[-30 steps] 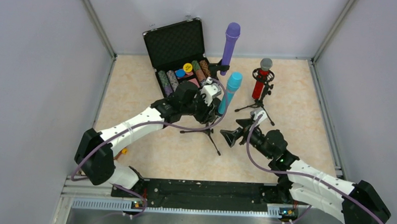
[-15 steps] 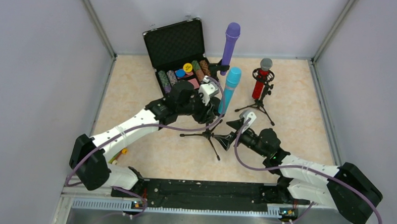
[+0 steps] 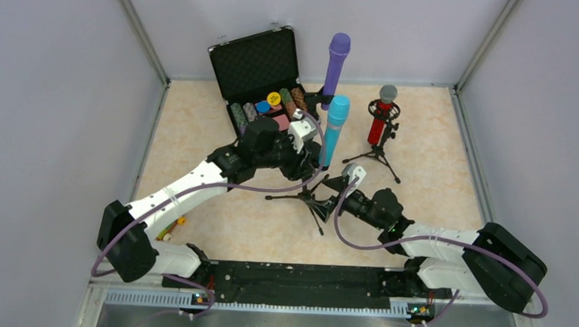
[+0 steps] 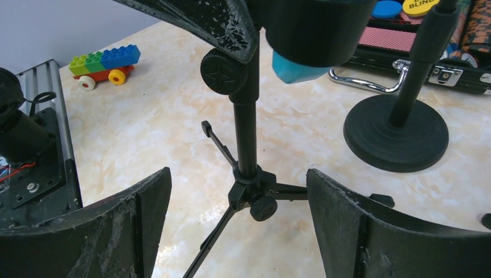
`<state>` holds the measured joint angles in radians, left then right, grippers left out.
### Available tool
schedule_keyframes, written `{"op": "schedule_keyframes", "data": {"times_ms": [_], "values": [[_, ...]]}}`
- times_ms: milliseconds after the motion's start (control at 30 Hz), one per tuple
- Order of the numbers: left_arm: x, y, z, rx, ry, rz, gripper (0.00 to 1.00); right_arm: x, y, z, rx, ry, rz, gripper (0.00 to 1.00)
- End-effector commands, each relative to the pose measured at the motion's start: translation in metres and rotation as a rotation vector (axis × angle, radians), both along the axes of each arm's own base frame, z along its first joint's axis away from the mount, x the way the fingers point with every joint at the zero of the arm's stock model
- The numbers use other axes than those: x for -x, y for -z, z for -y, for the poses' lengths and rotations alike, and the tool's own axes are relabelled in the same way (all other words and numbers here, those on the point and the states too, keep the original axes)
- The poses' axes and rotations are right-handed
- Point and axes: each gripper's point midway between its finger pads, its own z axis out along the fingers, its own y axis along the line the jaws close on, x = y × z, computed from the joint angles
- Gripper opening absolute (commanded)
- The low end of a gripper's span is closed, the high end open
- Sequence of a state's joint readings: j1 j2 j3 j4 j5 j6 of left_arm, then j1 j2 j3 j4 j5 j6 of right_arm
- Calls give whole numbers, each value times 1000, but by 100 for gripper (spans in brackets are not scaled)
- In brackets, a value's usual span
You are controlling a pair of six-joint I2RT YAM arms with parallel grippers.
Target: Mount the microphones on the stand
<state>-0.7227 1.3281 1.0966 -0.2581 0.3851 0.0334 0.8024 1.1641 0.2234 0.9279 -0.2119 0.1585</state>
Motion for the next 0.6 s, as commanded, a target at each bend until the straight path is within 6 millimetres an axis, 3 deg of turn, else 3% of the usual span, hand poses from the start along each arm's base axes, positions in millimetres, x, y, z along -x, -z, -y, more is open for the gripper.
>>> {"op": "schedule_keyframes", "data": {"times_ms": [0, 567], "values": [[1, -57, 11, 157, 39, 121, 0, -1, -26, -15, -67, -33, 74, 82], [8, -57, 17, 178, 89, 103, 0, -29, -14, -25, -63, 81, 54, 58]]}}
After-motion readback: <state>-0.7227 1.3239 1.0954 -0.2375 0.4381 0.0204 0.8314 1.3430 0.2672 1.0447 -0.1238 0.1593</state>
